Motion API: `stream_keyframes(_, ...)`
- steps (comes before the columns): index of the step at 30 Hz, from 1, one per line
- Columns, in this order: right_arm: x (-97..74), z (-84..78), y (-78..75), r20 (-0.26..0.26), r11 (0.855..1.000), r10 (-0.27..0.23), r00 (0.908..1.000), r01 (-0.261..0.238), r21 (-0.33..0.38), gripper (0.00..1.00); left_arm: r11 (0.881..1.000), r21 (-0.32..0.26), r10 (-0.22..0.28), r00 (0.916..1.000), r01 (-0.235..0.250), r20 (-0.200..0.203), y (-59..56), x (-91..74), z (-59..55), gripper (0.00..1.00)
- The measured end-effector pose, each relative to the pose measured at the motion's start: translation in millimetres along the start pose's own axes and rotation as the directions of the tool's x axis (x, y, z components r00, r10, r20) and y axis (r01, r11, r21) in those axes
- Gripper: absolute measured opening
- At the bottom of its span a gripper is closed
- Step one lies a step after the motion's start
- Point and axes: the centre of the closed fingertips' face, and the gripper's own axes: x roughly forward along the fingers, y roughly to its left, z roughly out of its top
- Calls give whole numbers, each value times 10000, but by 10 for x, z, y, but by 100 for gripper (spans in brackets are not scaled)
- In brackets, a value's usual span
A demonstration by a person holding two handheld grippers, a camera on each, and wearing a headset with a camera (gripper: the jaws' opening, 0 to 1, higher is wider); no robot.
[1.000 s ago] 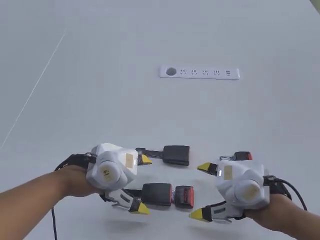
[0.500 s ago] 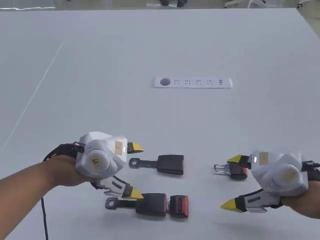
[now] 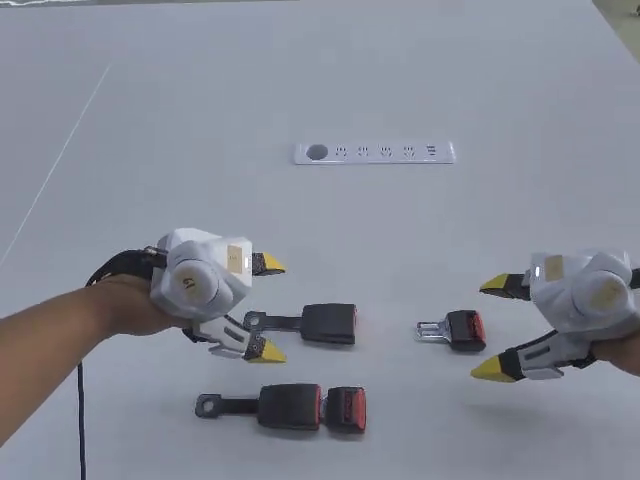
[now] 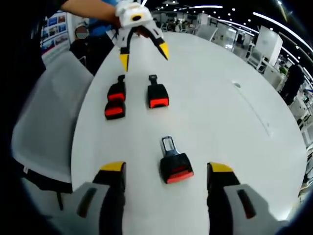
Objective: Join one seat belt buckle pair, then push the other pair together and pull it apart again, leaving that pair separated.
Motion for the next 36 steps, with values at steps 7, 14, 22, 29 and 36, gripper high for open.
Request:
stream_keyframes(7,104,-103,-89,-306,9993,382,9988,-382,7,70,9994,-31,-339,9994,339,-53,60,227,3,69)
stream_keyframes(14,230,-185,-114,-689,9953,965,9929,-968,-15,70,9960,113,-880,9957,884,-286,20,467,-26,67)
stream_keyframes(22,361,-277,-110,-1013,9900,1407,9849,-1411,35,66,9934,-95,-1145,9930,1143,-280,23,661,-38,59)
stream_keyframes(29,424,-293,-120,-1171,9884,1505,9817,-1517,-17,58,9894,-74,-1454,9883,1452,-465,-51,742,-85,55)
stream_keyframes(36,445,-301,-134,-1311,9874,1490,9801,-1546,-339,52,9886,-264,-1490,9881,1481,-379,-35,782,-139,49)
